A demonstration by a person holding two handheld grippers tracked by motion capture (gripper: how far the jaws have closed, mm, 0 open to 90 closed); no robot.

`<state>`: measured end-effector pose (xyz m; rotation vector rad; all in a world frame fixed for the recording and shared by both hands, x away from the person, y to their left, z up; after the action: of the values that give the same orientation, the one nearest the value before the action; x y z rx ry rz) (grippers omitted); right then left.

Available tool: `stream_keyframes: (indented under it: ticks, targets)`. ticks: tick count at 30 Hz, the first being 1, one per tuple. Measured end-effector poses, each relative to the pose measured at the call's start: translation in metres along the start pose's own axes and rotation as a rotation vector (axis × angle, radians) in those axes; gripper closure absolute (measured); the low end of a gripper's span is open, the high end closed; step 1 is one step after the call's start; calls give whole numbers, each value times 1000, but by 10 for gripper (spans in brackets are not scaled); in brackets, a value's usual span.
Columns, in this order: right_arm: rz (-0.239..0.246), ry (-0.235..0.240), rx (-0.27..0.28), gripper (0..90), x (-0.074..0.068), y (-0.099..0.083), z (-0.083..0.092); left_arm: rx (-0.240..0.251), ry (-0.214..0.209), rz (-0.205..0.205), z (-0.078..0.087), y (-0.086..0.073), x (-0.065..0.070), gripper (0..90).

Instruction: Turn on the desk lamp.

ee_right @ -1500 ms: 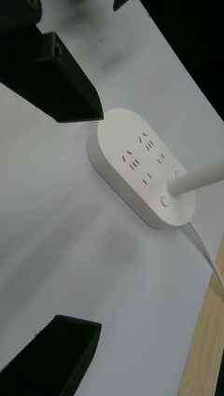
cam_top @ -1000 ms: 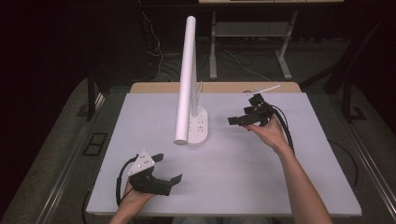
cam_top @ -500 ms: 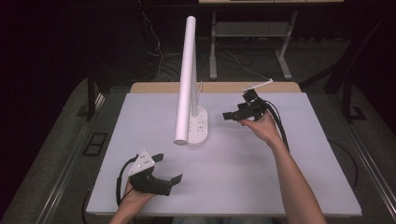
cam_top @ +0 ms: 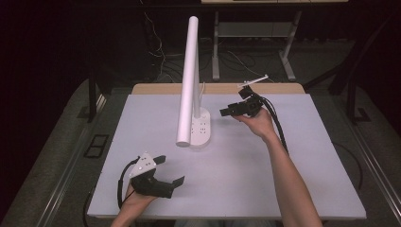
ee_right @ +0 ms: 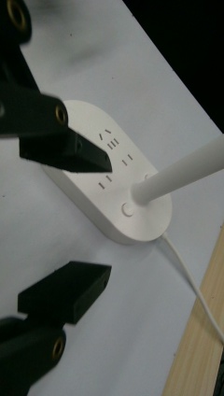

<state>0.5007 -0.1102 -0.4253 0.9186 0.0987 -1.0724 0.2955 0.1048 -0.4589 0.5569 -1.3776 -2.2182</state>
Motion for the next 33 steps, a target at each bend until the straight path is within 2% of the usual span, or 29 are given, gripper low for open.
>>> stream_keyframes:
  ticks: [6, 11, 18, 33]
  targets:
    - [11, 19, -4, 706, -7, 6, -9, 3, 2, -1, 0, 0, 0, 0]
    - [3, 16, 9, 796, -9, 12, -17, 5, 6, 1, 1, 0, -1, 0]
    - [25, -4, -17, 888, -10, 10, -34, 4, 4, 0, 1, 0, -1, 0]
    - [0, 16, -10, 892, -11, 7, -66, 5, -9, -8, -2, 1, 3, 0]
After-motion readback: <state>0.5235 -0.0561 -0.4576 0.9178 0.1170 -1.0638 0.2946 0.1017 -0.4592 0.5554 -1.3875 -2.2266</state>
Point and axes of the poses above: each handheld gripper's, and its own axes: z roughly backward along the jaws, y roughly out of its top, x roughly to its right, the point moved 9 cm from there along -z, roughly forward along the jaws, and after that the axes turned 14 degrees about -z, right-handed, at the moved point
